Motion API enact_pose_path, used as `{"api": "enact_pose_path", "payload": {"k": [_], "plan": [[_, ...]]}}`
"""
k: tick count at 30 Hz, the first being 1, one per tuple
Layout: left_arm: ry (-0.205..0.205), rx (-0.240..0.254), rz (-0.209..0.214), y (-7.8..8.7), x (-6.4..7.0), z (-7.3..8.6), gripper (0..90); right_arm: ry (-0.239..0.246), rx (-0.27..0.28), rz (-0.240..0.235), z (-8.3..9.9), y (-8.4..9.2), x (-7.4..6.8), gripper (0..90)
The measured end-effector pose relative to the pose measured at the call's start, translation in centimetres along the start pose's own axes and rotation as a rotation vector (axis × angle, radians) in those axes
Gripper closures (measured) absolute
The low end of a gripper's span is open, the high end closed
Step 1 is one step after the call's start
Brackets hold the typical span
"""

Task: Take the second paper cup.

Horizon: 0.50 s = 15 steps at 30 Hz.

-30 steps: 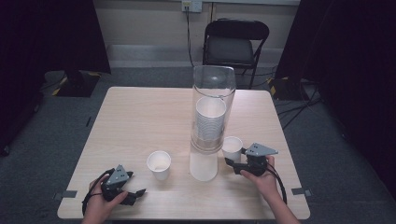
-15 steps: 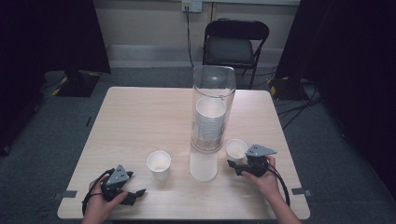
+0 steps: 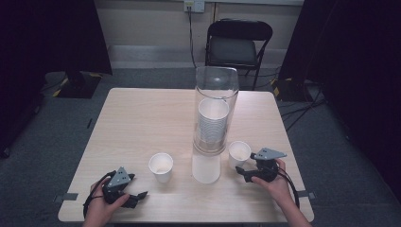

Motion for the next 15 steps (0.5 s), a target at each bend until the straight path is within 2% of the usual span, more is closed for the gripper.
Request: {"api": "enact_pose_path", "payload": {"k": [3,6,13,15], "plan": [[0.001,0.000,0.000,0.0,0.0,0.0,15.0,-0.012,0.013,0.010,0.4,0.8,0.3,16.0],[0.001,0.000,0.000,0.0,0.0,0.0,15.0,-0.029,-0.008,0.010,1.3,1.6,0.8,15.5],[0.000,0.000,0.000,0.0,0.0,0.0,15.0,-0.029,-0.012,0.017,1.9,3.0,1.3,15.4],[0.000,0.000,0.000,0.0,0.0,0.0,15.0,-0.014,-0.026,0.022,2.3,3.5,1.5,15.3]]}}
Point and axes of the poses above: each handheld gripper's, and its own axes: y roughly backward along the jaws, z roughly out of its underside, x roughly to its right, the point moved 4 cm from there along -y, roughly forward along the jaws
